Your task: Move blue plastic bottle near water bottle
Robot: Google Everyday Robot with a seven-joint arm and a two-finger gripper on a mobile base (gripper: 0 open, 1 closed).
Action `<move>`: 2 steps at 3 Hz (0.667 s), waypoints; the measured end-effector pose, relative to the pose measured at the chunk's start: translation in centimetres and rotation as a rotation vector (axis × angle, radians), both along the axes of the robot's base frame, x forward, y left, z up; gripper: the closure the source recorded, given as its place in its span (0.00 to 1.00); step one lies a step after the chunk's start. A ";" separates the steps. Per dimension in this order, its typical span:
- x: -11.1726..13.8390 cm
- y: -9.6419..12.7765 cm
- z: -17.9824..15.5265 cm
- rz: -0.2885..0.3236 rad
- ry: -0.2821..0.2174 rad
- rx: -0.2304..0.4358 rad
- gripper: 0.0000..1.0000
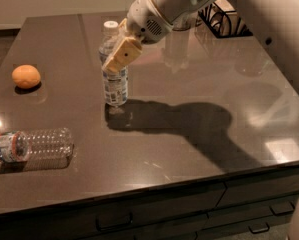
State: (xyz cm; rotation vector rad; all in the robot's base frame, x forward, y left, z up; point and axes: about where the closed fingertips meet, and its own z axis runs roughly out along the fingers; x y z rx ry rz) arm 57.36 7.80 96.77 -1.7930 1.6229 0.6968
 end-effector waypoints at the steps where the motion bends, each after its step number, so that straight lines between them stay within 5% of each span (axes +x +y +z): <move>1: -0.9 1.2 0.3 0.016 0.006 0.015 1.00; 2: -2.8 3.7 1.2 0.069 0.011 0.039 1.00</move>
Offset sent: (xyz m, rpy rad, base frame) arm -0.0544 0.0709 0.0269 0.0767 0.0147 0.1411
